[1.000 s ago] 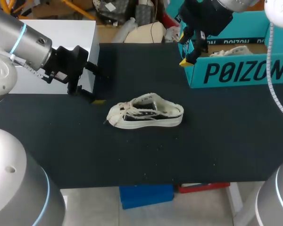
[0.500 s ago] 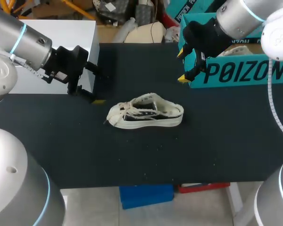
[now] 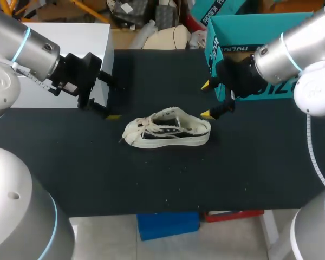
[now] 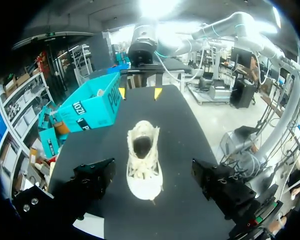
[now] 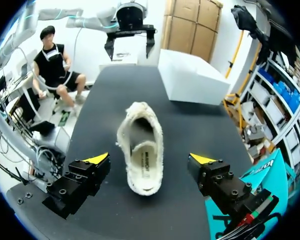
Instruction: Take the shoe out of the shoebox, open the shoe tongue, remove and reinsert the insole, then place the shoe into the shoebox
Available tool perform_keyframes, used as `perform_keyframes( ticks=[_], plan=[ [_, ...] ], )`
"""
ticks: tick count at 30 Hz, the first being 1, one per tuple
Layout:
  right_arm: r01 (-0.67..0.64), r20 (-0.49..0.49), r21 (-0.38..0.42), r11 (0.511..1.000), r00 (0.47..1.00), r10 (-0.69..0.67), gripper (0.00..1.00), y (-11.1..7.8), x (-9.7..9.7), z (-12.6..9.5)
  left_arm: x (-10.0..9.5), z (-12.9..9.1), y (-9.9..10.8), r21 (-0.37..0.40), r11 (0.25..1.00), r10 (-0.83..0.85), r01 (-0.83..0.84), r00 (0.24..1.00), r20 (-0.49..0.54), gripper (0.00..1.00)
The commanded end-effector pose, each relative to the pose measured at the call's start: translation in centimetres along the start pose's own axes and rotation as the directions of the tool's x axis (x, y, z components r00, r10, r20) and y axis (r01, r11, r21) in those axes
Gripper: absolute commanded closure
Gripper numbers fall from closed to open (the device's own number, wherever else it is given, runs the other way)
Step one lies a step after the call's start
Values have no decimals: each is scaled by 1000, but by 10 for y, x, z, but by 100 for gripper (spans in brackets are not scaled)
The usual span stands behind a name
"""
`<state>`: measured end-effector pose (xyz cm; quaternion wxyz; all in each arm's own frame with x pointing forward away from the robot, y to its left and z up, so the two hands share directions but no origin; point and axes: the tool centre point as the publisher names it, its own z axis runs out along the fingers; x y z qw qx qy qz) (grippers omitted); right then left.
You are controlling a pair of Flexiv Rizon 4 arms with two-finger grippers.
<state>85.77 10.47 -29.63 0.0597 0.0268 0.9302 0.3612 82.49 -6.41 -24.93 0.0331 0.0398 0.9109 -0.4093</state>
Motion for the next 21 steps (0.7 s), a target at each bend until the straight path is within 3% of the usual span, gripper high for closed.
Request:
perform_keyframes(
  ticks=[1,10,21],
  plan=[
    [4,-5,-117,993,1000,-5,0,-14,-2,17,0,1,1,0,1000,2,-2,1000,3,0],
    [12,-12,-172,985,1000,-14,0,-32,-7,43,0,1,1,0,1000,2,-2,1000,3,0],
    [2,-29,-246,969,1000,-9,0,-46,3,71,0,1,1,0,1000,2,-2,1000,3,0]
  ],
)
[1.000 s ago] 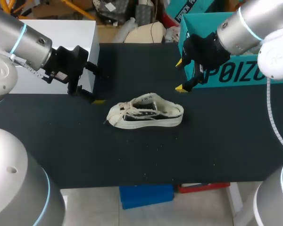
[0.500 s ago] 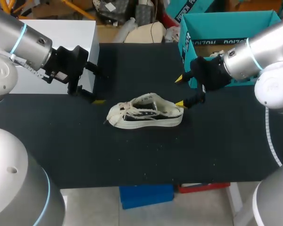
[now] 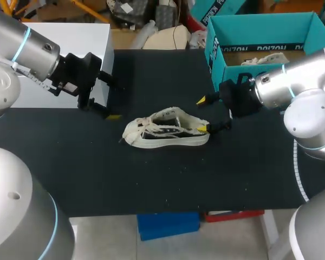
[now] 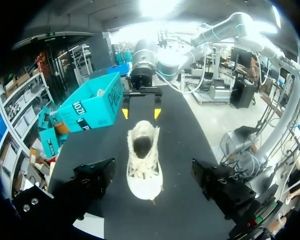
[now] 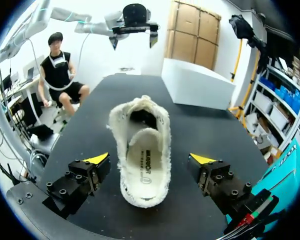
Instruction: Take the shoe out of the shoebox, open the shoe tongue, remove and reinsert the insole, then place the shoe into the shoebox
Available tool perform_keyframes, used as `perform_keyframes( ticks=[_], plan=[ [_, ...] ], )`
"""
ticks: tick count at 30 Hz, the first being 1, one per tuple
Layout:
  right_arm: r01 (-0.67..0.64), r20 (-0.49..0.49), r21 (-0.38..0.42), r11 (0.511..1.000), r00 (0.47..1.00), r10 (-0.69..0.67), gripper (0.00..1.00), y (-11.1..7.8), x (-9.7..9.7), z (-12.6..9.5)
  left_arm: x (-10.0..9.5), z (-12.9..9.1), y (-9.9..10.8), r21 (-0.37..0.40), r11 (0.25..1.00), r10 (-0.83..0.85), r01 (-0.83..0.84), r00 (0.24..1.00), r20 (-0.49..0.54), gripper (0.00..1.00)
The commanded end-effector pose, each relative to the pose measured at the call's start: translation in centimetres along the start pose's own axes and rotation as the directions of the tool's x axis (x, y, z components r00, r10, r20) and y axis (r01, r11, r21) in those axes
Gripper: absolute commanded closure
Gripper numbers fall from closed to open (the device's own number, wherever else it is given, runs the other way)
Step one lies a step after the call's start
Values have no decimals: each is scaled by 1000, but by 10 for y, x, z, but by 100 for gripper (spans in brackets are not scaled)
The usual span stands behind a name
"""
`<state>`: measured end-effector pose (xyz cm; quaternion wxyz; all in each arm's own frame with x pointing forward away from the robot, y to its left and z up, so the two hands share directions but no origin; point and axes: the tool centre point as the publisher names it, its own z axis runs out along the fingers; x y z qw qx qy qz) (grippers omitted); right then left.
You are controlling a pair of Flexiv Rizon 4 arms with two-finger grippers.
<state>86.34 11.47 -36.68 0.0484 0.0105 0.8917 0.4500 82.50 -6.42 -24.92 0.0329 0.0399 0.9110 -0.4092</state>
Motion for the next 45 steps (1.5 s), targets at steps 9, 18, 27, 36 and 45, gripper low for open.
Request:
perform_keyframes(
  ticks=[9,18,27,36,45],
  plan=[
    [-20,-13,-93,995,1000,19,0,-19,10,24,1,1,1,0,1000,2,-2,1000,3,0],
    [-35,-24,-98,995,999,33,0,-28,6,36,1,1,1,0,1000,2,-2,1000,3,0],
    [-63,-38,-116,991,998,59,0,-38,5,45,1,1,1,0,1000,2,-2,1000,3,0],
    [-86,-44,-126,988,996,81,0,-47,10,49,1,1,1,0,1000,2,-2,1000,3,0],
    [-78,-85,-108,991,994,69,34,-51,8,57,1,1,1,0,1000,2,-2,1000,3,0]
  ],
)
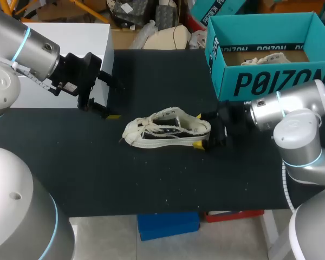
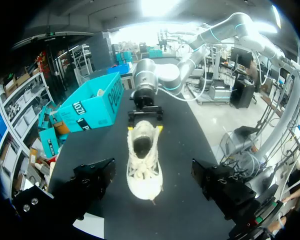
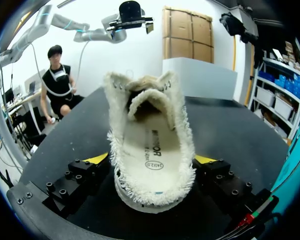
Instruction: Take the shoe out of the shoebox, open the shoe tongue, remove and reinsert the insole, then place the shoe into the shoebox
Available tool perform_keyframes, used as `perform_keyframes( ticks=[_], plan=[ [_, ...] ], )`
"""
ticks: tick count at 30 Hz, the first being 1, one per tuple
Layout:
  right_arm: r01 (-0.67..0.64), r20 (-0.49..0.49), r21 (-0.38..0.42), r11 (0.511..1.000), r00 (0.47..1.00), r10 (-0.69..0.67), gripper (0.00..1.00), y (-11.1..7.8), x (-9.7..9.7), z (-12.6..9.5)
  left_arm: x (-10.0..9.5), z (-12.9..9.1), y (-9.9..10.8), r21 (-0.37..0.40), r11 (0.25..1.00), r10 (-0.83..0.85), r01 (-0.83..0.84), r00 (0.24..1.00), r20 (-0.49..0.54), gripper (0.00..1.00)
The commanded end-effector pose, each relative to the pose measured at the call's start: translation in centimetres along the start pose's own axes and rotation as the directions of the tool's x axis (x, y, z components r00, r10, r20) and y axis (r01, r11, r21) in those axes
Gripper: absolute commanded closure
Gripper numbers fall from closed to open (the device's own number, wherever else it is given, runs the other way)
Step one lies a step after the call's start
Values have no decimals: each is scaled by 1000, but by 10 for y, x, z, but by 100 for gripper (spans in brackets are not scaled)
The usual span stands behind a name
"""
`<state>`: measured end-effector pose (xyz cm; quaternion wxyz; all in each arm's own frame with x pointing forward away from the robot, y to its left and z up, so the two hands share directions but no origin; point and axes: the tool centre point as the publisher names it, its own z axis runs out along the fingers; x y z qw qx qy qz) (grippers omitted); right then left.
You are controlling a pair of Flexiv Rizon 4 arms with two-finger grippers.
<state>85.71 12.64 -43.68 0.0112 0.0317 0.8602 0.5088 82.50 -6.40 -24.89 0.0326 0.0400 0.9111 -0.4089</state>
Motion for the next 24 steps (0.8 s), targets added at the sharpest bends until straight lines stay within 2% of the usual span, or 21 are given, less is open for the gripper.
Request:
perform_keyframes(
  ticks=[1,2,3,11,13,15,17,20,22,24],
  plan=[
    [2,-35,21,1000,999,-1,64,-2,-5,6,1,1,1,1,1000,2,-2,1000,4,0],
    [2,-35,21,1000,999,-1,95,-2,-5,6,1,1,1,1,1000,2,-2,1000,4,0],
    [2,-35,21,1000,999,-1,100,-2,-5,6,1,1,1,1,1000,2,-2,1000,4,0],
    [2,-35,21,1000,999,-1,100,-2,-5,6,1,1,1,1,1000,2,-2,1000,4,0],
    [2,-35,21,1000,999,-1,100,-2,-5,6,-6,-1,-13,-51,999,-3,5,999,40,0],
    [2,-35,21,1000,999,-1,100,-2,-5,6,-7,5,-24,-146,988,-42,54,996,82,0],
    [2,-35,21,1000,999,-1,100,-2,-5,6,-4,17,-30,-226,970,-74,89,994,75,0],
    [2,-35,21,1000,999,-1,100,-2,-5,6,5,46,-28,-454,891,-19,2,999,-31,0],
    [2,-35,21,1000,999,-1,100,-2,-5,6,9,61,-25,-561,826,2,-53,996,-91,0],
    [2,-35,21,1000,999,-1,100,-2,-5,6,4,69,-26,-604,796,-23,-27,997,-75,0]
  ],
)
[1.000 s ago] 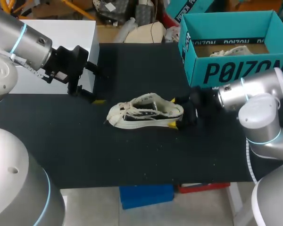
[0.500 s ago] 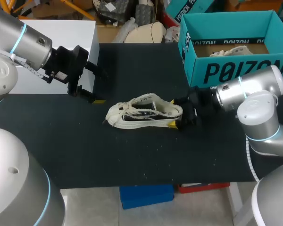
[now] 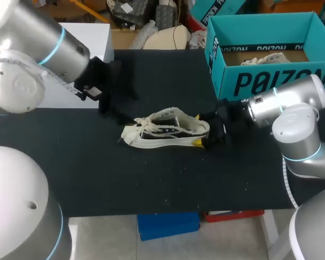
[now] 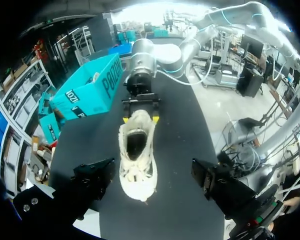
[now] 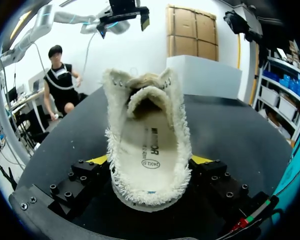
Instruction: Take the shoe out of the shoebox, open the shoe tongue, remove and reinsert the insole, then place the shoe into the shoebox
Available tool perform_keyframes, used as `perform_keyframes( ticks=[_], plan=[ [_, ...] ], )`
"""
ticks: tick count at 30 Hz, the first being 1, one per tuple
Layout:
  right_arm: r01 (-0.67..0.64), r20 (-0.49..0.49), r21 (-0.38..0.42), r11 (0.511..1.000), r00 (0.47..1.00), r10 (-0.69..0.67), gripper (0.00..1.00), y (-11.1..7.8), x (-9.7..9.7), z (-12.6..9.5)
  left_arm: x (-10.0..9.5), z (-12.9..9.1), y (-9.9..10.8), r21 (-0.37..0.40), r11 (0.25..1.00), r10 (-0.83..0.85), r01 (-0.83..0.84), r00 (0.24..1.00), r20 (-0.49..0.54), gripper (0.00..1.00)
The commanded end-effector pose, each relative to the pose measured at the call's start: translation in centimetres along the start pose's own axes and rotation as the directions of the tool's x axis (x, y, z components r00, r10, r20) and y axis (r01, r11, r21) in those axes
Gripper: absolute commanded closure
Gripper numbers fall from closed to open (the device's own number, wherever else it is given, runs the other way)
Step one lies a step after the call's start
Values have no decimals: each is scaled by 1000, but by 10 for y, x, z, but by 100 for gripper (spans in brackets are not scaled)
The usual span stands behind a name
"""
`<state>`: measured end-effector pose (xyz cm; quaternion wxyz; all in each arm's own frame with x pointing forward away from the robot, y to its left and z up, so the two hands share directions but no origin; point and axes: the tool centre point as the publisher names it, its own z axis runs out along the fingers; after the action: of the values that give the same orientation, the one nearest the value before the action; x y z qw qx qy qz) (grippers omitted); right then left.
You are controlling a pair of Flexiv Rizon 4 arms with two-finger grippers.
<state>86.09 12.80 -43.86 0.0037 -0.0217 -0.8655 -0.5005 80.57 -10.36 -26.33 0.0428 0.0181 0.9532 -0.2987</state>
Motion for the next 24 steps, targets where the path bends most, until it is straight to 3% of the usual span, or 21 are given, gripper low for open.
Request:
perform_keyframes(
  ticks=[1,4,19,21,24],
  plan=[
    [-1,0,0,1000,1000,1,100,-2,-1,4,-14,31,-18,-417,908,2,-41,996,-95,0],
    [-1,0,0,1000,1000,1,100,-2,-1,4,-22,34,-25,-452,890,-66,56,998,-5,0],
    [-1,0,0,1000,1000,1,100,-2,-1,4,-22,34,-25,-452,890,-66,56,998,-5,0],
    [-1,0,0,1000,1000,1,100,-2,-1,4,-31,38,-23,-493,833,-256,249,965,55,0],
    [-1,0,0,1000,1000,1,100,-2,-1,4,-43,37,-20,-483,735,-450,476,875,177,0]
  ],
)
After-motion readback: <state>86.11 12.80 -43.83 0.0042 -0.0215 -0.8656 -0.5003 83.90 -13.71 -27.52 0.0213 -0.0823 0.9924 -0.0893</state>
